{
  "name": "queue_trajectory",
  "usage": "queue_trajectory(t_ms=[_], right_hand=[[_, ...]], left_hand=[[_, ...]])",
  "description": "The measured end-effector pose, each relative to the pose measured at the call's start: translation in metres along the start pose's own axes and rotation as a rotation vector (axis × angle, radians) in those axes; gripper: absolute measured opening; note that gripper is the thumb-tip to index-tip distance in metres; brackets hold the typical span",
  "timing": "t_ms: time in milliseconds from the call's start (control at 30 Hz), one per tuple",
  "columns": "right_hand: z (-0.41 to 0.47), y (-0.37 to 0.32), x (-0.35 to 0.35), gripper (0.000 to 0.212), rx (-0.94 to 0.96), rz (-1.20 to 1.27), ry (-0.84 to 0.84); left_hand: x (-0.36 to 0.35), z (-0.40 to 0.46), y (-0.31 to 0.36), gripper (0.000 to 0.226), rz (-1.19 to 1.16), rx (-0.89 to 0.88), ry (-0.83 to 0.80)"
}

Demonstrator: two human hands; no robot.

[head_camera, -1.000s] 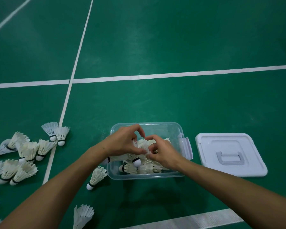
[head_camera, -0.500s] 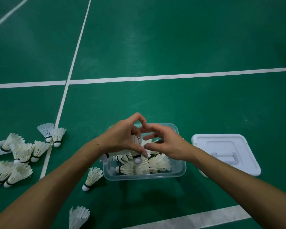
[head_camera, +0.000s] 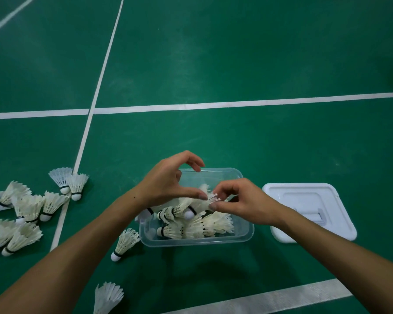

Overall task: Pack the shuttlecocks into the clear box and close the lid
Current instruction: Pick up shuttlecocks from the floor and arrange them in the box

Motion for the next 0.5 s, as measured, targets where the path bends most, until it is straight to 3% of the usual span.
queue_trajectory(t_ms=[100, 200, 333, 500], right_hand=[[-0.012, 0.014, 0.021, 0.013, -0.041, -0.164, 0.179], [-0.020, 0.021, 0.029, 0.014, -0.094, -0.314, 0.284], [-0.017, 0.024, 0.021, 0.012, -0.129, -0.439, 0.303], [-0.005, 0.029, 0.000, 0.007, -0.160, -0.570, 0.246]], left_hand=[[-0.004, 0.001, -0.012, 0.055, 0.097, 0.066, 0.008], [-0.024, -0.003, -0.038, 0.062, 0.220, 0.202, -0.140], [-0.052, -0.009, -0.059, 0.077, 0.358, 0.324, -0.313], [-0.062, -0.009, -0.071, 0.069, 0.420, 0.334, -0.327]])
Point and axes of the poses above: each hand's wrist, its own z-axis towards the middle knuckle, its own x-axis out of the back of the hand, y = z × x, the point moved 7 cm from there along z, towards the middle knuckle, and after that the axes turned 1 degree about -z, right-handed, at the moved point
